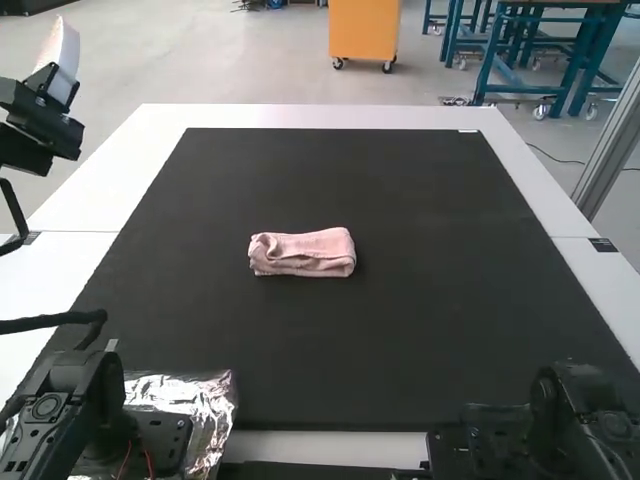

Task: Fold the towel.

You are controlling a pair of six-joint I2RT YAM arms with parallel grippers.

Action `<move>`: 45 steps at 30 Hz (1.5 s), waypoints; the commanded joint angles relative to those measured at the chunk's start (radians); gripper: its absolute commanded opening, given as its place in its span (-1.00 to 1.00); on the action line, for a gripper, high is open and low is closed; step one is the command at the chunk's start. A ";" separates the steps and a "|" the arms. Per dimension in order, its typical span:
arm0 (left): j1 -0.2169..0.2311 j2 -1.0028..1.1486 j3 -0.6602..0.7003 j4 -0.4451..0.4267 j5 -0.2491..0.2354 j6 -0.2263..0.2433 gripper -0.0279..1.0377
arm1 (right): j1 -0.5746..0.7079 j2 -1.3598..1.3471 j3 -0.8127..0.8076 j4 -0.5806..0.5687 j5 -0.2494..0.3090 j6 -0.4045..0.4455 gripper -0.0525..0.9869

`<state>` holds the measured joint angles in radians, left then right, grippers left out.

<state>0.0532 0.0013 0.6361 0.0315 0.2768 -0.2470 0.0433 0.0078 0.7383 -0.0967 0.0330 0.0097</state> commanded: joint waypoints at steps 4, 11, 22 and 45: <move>0.023 0.000 -0.130 0.054 -0.027 0.253 0.87 | -0.011 -0.006 -0.063 0.006 -0.113 -0.148 0.85; 0.068 0.000 -0.349 0.257 -0.074 0.410 0.87 | -0.013 -0.005 -0.277 0.249 0.228 0.061 0.85; 0.068 -0.001 -0.638 0.525 -0.257 0.135 0.87 | -0.008 -0.006 -0.738 0.861 0.131 -0.086 0.85; 0.077 -0.001 -0.638 -0.058 -0.251 -0.078 0.87 | -0.005 -0.008 -0.740 0.127 0.127 -0.057 0.85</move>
